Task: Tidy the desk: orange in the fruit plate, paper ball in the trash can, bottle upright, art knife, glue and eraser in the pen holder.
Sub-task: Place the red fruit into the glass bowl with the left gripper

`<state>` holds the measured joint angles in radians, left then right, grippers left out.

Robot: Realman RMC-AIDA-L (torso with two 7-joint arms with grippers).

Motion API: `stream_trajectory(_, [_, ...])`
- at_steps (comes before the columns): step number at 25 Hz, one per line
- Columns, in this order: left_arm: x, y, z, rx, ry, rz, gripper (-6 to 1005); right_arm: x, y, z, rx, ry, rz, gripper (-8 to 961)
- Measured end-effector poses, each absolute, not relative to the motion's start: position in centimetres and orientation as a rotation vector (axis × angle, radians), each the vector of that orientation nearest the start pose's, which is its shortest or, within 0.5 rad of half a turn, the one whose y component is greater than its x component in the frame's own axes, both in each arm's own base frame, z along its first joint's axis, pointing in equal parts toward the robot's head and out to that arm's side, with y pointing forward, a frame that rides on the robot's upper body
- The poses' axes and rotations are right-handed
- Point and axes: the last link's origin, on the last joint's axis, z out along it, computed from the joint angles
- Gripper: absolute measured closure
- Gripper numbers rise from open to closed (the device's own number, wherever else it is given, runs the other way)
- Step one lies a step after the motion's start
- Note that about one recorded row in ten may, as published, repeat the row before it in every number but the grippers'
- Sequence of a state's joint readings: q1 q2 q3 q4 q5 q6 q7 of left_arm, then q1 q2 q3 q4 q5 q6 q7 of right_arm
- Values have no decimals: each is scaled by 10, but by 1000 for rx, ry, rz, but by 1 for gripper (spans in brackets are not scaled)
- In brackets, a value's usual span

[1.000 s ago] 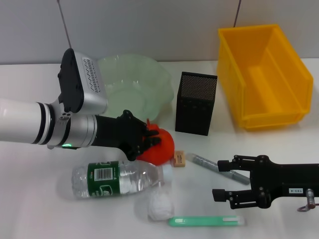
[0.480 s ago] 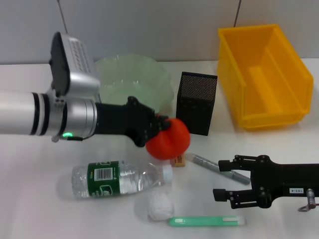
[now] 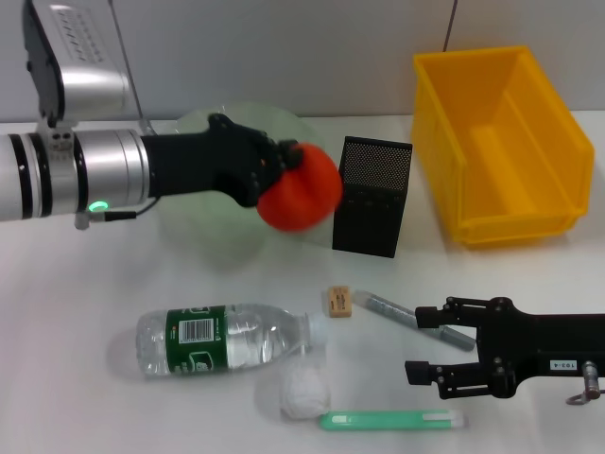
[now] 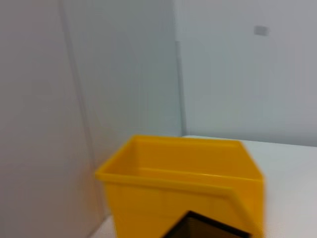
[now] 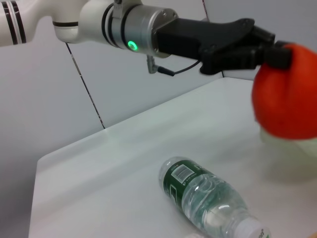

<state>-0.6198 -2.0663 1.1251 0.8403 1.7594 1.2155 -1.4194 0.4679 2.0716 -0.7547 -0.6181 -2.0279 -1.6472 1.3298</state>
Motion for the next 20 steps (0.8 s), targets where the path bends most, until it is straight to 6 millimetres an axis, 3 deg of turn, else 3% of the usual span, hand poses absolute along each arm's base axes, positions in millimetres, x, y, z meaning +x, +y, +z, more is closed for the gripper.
stream_trajectory(7, [-184, 409, -1, -2563, -267, -539, 891, 276, 293, -15, -2866, 643, 693, 146])
stream_trajectory(10, [-196, 426, 1, -2430, -351, -488, 883, 276, 293, -16, -2866, 645, 694, 146])
stream_trajectory(20, [-211, 439, -4, -2332, -465, -443, 855, 276, 292, -16, -2866, 645, 696, 149])
